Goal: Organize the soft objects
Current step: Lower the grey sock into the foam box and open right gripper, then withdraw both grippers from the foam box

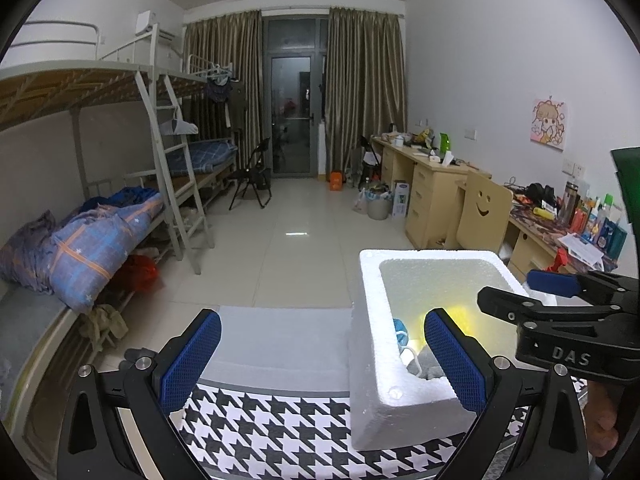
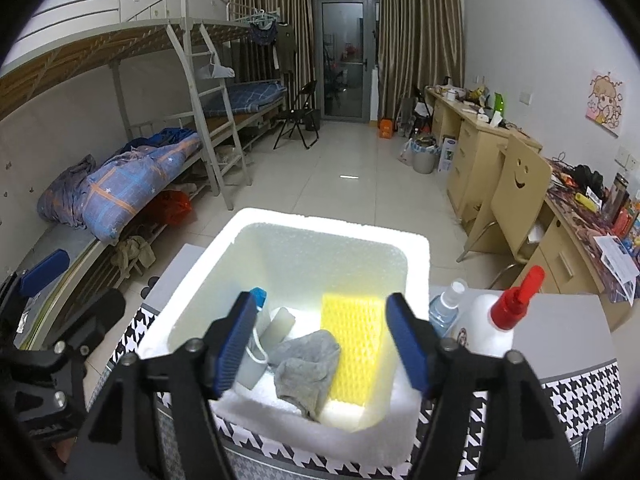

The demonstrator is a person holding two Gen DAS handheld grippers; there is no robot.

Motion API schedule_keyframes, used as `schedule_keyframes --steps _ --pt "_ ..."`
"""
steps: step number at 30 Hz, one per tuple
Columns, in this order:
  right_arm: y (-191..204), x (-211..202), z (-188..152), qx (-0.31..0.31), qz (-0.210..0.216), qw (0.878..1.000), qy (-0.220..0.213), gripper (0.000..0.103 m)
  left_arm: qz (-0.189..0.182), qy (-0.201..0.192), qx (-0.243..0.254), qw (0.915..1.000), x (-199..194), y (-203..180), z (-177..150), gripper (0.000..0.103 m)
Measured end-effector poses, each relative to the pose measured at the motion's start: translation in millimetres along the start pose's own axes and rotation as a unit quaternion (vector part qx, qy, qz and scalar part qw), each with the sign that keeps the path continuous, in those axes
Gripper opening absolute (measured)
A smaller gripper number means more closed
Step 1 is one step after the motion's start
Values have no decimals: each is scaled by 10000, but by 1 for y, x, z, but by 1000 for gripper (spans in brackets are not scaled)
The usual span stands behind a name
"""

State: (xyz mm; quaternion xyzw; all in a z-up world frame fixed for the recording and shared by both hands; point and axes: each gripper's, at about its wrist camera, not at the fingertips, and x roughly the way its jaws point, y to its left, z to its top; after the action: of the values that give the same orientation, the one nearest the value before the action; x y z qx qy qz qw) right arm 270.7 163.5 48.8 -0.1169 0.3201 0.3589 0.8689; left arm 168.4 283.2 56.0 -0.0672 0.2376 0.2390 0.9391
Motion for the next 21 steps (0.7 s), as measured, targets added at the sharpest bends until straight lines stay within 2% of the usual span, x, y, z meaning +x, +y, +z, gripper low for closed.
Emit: schedule_keyframes --steps 3,5,21 --pt "2 -9 -3 -28 -21 9999 -139 84 29 -1 -18 10000 -4 -1 1 102" --pt "3 -14 -5 -68 -38 9997 -217 86 25 -8 22 10000 -7 -4 1 102" --pt "-4 -57 -25 36 15 9991 -434 87 -38 -152 121 9998 -44 -21 -4 102"
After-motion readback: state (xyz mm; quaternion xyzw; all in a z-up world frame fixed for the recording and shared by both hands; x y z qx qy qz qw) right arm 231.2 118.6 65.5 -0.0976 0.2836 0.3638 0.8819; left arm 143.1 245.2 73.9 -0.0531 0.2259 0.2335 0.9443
